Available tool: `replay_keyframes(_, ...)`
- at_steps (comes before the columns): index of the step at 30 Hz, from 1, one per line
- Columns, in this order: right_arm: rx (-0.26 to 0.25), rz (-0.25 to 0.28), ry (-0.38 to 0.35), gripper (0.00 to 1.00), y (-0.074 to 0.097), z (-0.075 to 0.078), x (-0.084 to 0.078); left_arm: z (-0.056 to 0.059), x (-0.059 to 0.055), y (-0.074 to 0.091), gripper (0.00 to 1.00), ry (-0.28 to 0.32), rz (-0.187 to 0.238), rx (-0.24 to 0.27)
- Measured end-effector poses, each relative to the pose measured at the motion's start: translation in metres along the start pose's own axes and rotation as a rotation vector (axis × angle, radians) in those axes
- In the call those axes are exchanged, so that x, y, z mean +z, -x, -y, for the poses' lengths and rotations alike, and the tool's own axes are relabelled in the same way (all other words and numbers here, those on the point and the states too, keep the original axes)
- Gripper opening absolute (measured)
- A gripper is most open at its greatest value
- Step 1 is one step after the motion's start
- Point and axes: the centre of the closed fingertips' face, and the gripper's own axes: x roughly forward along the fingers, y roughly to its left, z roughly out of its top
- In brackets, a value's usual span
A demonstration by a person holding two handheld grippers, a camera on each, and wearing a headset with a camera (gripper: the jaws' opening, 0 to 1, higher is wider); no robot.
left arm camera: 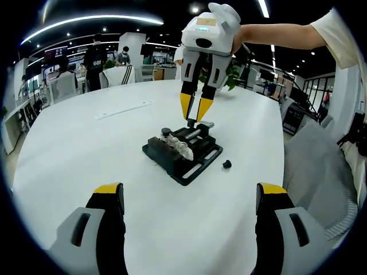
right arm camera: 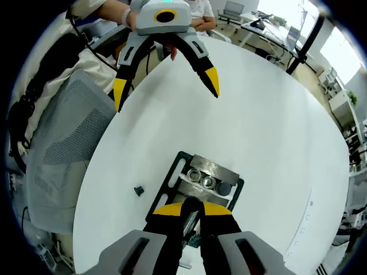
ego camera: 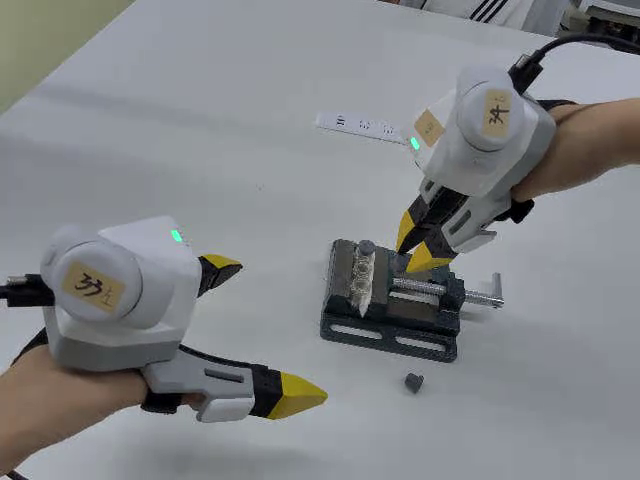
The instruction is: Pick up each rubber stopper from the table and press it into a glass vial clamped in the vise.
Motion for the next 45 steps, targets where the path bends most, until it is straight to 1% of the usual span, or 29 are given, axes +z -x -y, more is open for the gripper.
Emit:
replay_keyframes(1, -0.002, -0.007, 0.013, 0.05, -0.001, 0.002, 0.000, -0.001, -0.001, 0.000, 0.95, 0.002, -0.002, 0.001)
replay_keyframes(3, 0.002, -0.015, 0.073, 0.05, -0.004, 0.006, 0.001, -0.001, -0.001, 0.000, 0.95, 0.004, -0.003, 0.001)
replay_keyframes(5, -0.001, -0.023, 0.105, 0.05, -0.005, 0.009, 0.003, 0.000, -0.002, 0.000, 0.95, 0.007, -0.005, 0.002)
replay_keyframes(7, 0.000, -0.027, 0.154, 0.05, -0.008, 0.014, 0.004, -0.001, -0.002, 0.000, 0.95, 0.012, -0.006, 0.003)
replay_keyframes(11, 0.007, -0.030, 0.201, 0.05, -0.012, 0.018, 0.007, -0.002, -0.004, 0.000, 0.94, 0.015, -0.008, 0.004)
replay_keyframes(16, 0.019, -0.035, 0.231, 0.05, -0.018, 0.019, 0.009, -0.002, -0.005, 0.000, 0.94, 0.021, -0.009, 0.004)
replay_keyframes(26, 0.030, -0.037, 0.237, 0.05, -0.023, 0.018, 0.011, -0.002, -0.005, 0.000, 0.94, 0.025, -0.010, 0.004)
replay_keyframes(32, 0.030, -0.041, 0.236, 0.05, -0.024, 0.019, 0.012, -0.005, -0.006, 0.000, 0.93, 0.028, -0.010, 0.005)
replay_keyframes(36, 0.032, -0.046, 0.236, 0.05, -0.024, 0.020, 0.013, -0.003, -0.007, 0.000, 0.93, 0.030, -0.011, 0.003)
replay_keyframes(45, 0.043, -0.060, 0.214, 0.05, -0.025, 0.021, 0.015, -0.003, -0.010, 0.000, 0.92, 0.035, -0.012, 0.003)
